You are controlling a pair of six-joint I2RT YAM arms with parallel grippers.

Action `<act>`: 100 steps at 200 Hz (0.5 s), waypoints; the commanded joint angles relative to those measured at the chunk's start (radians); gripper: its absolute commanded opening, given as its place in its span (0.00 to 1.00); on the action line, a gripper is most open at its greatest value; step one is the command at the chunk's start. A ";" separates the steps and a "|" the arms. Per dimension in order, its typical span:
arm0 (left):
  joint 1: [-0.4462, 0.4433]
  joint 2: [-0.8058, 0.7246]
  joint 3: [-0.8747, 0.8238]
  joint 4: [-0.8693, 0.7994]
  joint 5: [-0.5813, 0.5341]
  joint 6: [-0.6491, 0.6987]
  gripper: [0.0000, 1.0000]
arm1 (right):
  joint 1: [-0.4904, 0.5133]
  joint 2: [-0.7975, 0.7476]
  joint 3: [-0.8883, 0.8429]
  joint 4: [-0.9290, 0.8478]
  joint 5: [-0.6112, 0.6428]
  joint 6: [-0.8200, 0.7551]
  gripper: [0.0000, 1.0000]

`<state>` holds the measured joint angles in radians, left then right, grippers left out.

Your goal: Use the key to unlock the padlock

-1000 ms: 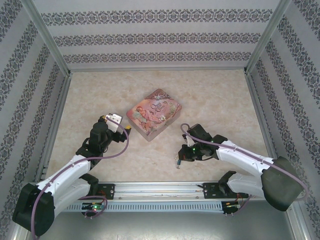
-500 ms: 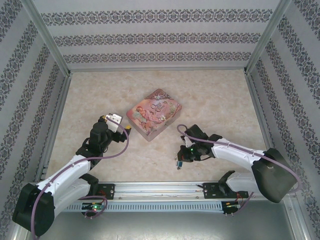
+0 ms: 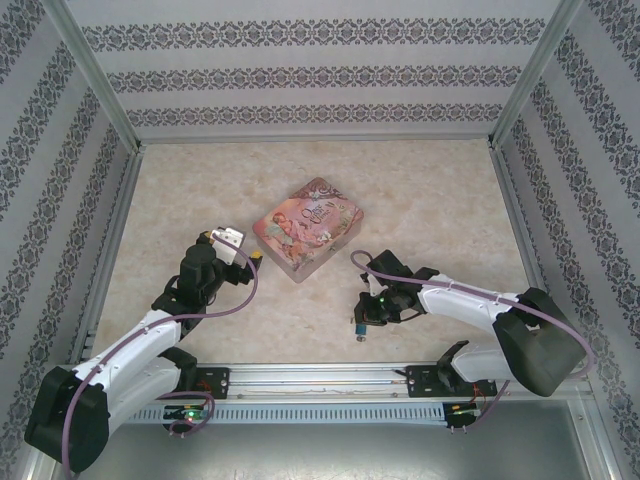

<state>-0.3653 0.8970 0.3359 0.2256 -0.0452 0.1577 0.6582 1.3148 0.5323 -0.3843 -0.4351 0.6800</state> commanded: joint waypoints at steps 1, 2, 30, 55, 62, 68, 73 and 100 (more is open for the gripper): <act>0.007 -0.004 0.003 0.029 0.008 0.016 1.00 | -0.008 0.005 0.017 -0.036 0.031 -0.017 0.13; 0.008 -0.004 0.003 0.029 0.008 0.016 0.99 | -0.008 0.005 0.018 -0.036 0.031 -0.017 0.13; 0.007 -0.004 0.003 0.029 0.008 0.018 1.00 | -0.014 -0.017 0.029 -0.053 0.036 -0.025 0.20; 0.008 -0.004 0.003 0.027 0.007 0.020 0.99 | -0.018 -0.051 0.035 -0.053 0.035 -0.023 0.27; 0.008 -0.004 0.003 0.028 0.007 0.022 0.99 | -0.019 -0.060 0.037 -0.054 0.035 -0.023 0.28; 0.007 -0.004 0.003 0.027 0.006 0.021 1.00 | -0.022 -0.069 0.038 -0.058 0.037 -0.023 0.29; 0.008 -0.004 0.003 0.027 0.007 0.022 0.99 | -0.024 -0.077 0.041 -0.061 0.039 -0.025 0.30; 0.007 -0.007 0.003 0.027 0.004 0.026 0.99 | -0.040 -0.117 0.059 -0.092 0.062 -0.043 0.32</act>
<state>-0.3653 0.8970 0.3359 0.2256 -0.0456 0.1581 0.6346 1.2366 0.5537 -0.4278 -0.4080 0.6647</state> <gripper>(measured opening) 0.994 0.315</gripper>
